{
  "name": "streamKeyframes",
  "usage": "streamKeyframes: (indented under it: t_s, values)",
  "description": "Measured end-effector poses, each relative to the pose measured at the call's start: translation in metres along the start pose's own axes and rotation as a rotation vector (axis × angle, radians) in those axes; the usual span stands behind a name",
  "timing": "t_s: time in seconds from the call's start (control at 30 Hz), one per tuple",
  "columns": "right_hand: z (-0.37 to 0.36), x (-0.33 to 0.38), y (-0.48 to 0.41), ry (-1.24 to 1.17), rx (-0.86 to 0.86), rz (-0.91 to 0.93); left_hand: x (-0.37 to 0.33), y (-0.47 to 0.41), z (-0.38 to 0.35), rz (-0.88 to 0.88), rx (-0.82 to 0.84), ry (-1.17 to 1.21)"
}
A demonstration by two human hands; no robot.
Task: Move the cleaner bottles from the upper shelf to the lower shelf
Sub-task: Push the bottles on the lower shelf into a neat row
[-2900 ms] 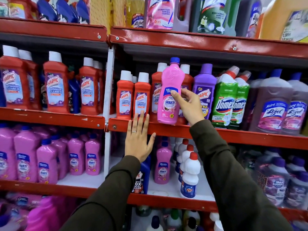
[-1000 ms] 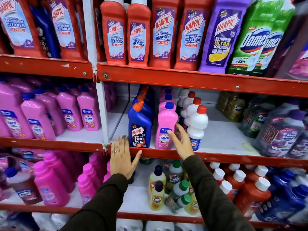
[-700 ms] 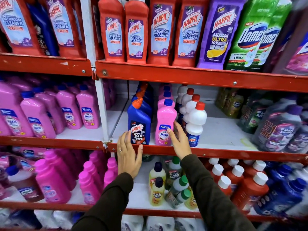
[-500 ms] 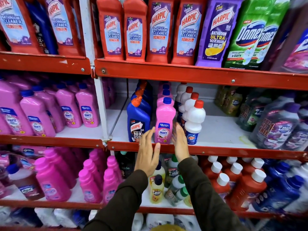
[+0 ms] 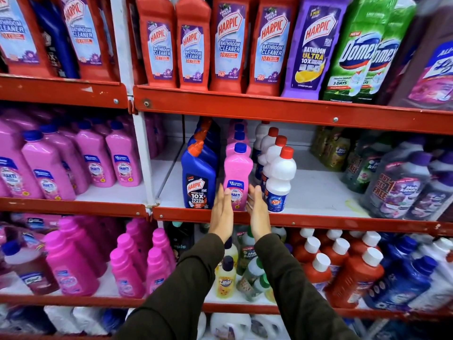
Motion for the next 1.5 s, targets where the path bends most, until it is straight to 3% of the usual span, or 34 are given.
streamKeyframes:
  t_s: [0.13, 0.6, 0.8, 0.93, 1.1, 1.2, 1.5]
  values:
    - [0.033, -0.039, -0.029, 0.086, -0.061, -0.005, 0.001, 0.013, 0.02, -0.064, -0.031, 0.016]
    - [0.022, -0.036, -0.02, 0.115, -0.063, 0.02, -0.001, 0.019, 0.025, -0.054, 0.087, -0.039]
    - [0.016, -0.026, 0.002, 0.171, -0.395, 0.336, 0.0, 0.041, 0.063, -0.311, -0.176, 0.155]
    - [-0.025, -0.038, 0.006, 0.081, -0.142, 0.197, 0.0, 0.037, 0.098, -0.353, -0.467, 0.175]
    - [-0.062, -0.061, 0.001, 0.118, 0.069, -0.085, 0.007, 0.007, 0.115, -0.066, -0.225, 0.234]
    - [-0.068, -0.062, 0.003, 0.147, 0.109, -0.107, 0.012, -0.006, 0.117, 0.013, -0.089, 0.248]
    - [-0.06, -0.057, 0.003, 0.259, 0.14, -0.091, 0.007, -0.004, 0.119, 0.018, -0.069, 0.208]
Point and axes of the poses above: each hand's wrist, its own y-axis away from the middle knuckle, its own z-axis out of the back of the hand, x = y × z, the point moved 3 cm from there along -y, towards the middle knuckle, and after that the axes turned 6 degrees about z, right-handed, at the moved point
